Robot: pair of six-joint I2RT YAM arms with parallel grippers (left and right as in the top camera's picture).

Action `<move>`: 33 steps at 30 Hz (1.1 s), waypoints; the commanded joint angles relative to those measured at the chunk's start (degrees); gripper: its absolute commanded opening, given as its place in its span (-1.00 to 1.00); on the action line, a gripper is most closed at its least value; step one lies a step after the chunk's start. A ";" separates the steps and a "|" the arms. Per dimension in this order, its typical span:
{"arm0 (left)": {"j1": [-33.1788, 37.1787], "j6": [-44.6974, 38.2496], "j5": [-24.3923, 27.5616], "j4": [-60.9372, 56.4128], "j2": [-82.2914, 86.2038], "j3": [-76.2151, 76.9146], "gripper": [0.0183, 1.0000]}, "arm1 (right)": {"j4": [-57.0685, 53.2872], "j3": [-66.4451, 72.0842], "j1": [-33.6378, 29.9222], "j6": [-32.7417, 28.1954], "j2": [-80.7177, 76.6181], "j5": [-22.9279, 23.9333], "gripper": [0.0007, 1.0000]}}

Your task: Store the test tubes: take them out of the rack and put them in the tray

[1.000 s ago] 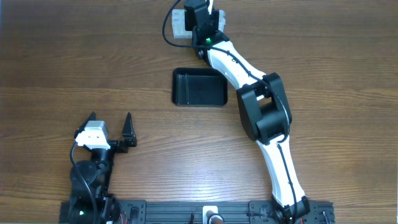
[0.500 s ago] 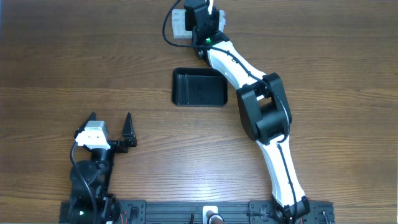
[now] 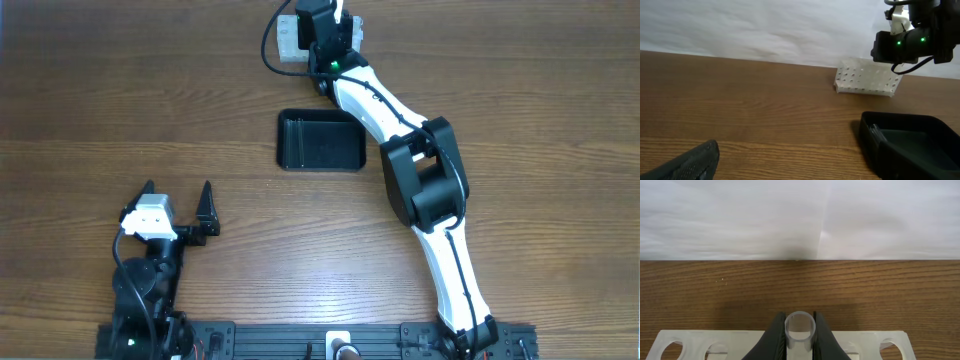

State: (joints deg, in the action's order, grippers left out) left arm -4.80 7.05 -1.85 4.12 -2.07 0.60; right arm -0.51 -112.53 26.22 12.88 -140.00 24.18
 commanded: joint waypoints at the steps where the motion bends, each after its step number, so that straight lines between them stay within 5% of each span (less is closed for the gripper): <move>1: 0.26 -0.83 0.76 0.02 0.50 -0.26 1.00 | -0.17 -1.81 -0.24 -0.33 -1.05 1.18 -0.89; 23: 0.26 -0.83 0.76 0.02 0.50 -0.26 0.99 | -2.95 -1.86 1.14 -2.71 19.80 1.20 -0.85; 29: 0.26 -0.83 0.76 0.02 0.50 -0.26 1.00 | -21.84 -1.84 2.64 2.47 27.61 -0.55 -0.87; 33: 0.26 -0.83 0.76 0.02 0.50 -0.26 1.00 | -36.68 -1.79 3.13 5.86 28.87 -8.87 -0.88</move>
State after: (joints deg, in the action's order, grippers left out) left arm -4.80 7.03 -1.85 4.10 -2.07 0.60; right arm -32.51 -114.10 28.86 14.85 -111.22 21.96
